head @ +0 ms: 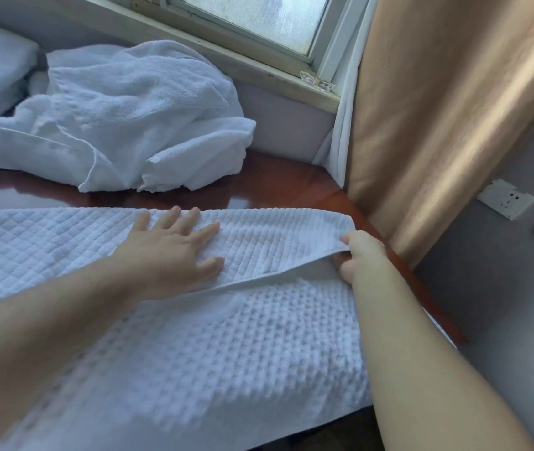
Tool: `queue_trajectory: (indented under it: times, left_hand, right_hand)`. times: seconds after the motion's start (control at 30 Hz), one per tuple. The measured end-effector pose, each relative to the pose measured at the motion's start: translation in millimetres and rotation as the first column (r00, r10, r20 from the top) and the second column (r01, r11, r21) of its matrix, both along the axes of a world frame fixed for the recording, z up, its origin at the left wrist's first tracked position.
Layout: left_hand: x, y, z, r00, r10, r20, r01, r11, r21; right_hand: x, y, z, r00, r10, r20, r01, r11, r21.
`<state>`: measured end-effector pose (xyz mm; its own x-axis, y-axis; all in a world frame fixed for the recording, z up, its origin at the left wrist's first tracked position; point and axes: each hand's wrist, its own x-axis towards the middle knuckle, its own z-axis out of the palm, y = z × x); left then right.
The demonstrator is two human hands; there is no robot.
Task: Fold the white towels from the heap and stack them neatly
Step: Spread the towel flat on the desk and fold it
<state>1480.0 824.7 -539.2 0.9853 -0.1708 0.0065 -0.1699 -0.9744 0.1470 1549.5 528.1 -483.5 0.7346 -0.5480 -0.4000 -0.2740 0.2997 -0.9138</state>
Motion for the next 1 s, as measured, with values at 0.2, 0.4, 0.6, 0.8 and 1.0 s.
queue_trajectory:
  times: [0.2,0.4,0.6,0.8,1.0]
  left_hand:
    - [0,0,0,1.0,-0.014,-0.013,0.014,1.0,0.003]
    - [0,10,-3,0.998,-0.063,-0.015,0.063,0.998,0.004]
    - [-2,22,-1,0.989,-0.143,-0.026,0.143,0.99,0.011]
    - [-7,29,1,0.971,-0.237,-0.033,0.237,0.971,0.005]
    - [-10,26,5,0.961,-0.274,-0.034,0.275,0.961,0.017]
  right_hand:
    - [-6,21,6,0.991,-0.073,0.114,0.133,0.368,-0.92]
    - [10,89,-20,0.671,0.492,-0.554,-0.589,-0.1,-0.802]
    - [36,36,-38,0.712,0.249,-0.657,-0.659,-0.088,-0.747]
    - [44,-8,-34,0.736,0.096,-0.67,-0.672,-0.016,-0.741]
    - [15,10,-31,0.738,0.091,-0.669,-0.674,0.028,-0.739]
